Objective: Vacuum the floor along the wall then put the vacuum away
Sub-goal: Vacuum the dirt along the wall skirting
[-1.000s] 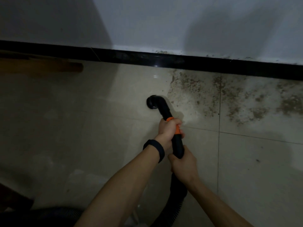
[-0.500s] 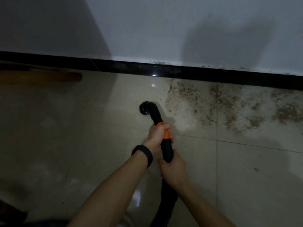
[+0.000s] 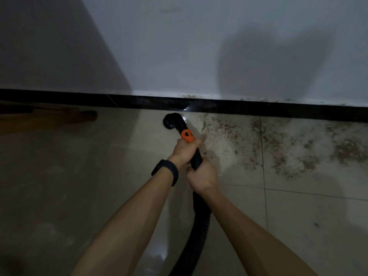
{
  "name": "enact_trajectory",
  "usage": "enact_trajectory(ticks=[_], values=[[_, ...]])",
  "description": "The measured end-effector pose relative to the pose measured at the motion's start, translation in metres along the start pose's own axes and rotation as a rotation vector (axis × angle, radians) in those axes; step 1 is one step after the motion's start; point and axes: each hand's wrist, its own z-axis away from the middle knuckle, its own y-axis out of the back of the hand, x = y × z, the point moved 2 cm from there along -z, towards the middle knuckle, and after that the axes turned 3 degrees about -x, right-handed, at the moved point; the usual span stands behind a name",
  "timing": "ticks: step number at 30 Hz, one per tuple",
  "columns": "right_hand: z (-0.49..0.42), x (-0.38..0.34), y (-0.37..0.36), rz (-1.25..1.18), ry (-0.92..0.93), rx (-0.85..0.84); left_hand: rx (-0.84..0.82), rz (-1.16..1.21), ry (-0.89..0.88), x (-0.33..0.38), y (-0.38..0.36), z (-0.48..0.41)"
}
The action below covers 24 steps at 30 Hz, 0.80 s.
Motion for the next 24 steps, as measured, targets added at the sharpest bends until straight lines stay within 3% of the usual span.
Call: enact_trajectory(ticks=[7, 12, 19, 24], values=[[0.039, 0.066, 0.037, -0.056, -0.112, 0.071, -0.21, -0.066, -0.088, -0.021, -0.069, 0.027], [0.058, 0.092, 0.063, -0.106, -0.144, 0.058, -0.228, -0.027, -0.082, -0.04, -0.106, 0.043], [0.032, 0.056, 0.047, -0.075, -0.072, 0.045, -0.218, -0.109, -0.064, -0.013, -0.067, 0.022], [-0.004, 0.021, 0.036, 0.111, 0.026, 0.091, -0.095, -0.131, 0.004, 0.013, -0.033, -0.007]])
